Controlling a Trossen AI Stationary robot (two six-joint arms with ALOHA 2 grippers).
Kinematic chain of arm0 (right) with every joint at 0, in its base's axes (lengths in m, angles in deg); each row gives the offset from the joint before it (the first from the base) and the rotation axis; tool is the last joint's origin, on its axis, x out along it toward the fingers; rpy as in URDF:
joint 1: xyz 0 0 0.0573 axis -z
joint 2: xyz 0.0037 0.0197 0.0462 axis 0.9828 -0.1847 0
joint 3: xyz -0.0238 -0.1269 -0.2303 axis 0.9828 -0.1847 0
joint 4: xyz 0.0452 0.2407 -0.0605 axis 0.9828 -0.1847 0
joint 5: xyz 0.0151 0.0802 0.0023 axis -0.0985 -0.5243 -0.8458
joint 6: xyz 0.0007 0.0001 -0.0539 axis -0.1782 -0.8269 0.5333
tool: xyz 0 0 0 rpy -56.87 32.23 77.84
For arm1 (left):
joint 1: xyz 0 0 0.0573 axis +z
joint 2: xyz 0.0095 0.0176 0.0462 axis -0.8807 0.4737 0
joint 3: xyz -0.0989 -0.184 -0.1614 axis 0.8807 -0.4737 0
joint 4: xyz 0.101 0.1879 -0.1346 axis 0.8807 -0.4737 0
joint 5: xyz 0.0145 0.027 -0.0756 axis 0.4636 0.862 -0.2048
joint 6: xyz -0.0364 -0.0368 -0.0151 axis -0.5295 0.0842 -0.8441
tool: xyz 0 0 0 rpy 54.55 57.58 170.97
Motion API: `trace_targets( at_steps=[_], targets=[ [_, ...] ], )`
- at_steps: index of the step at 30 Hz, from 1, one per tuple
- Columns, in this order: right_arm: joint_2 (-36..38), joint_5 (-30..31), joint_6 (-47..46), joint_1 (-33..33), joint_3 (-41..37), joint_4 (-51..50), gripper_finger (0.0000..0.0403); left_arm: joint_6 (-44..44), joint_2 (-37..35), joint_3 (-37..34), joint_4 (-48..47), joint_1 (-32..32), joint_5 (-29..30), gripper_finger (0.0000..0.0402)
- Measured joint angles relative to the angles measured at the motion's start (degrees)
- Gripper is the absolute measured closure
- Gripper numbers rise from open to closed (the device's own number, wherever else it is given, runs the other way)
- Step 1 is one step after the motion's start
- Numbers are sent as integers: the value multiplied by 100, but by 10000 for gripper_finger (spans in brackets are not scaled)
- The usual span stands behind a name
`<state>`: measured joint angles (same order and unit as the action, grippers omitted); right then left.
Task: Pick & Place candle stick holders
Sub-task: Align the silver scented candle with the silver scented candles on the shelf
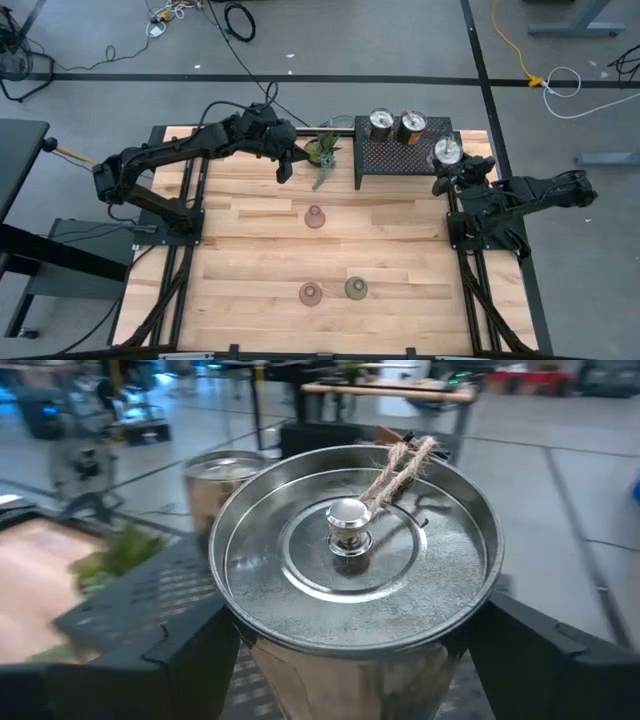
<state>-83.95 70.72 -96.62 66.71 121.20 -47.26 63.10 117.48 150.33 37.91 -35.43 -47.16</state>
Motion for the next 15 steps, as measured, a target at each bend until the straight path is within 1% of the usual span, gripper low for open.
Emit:
trace_targets(
  at_steps=[6,12,15],
  targets=[
    [0,-242,208,728,20,81,81,2,0,0,1,1,0,385],
    [0,-377,878,1357,20,595,81,2,0,0,0,-1,-2,385],
    [1,-603,1273,1713,-87,1004,81,2,0,0,2,1,-1,385]
  ],
)
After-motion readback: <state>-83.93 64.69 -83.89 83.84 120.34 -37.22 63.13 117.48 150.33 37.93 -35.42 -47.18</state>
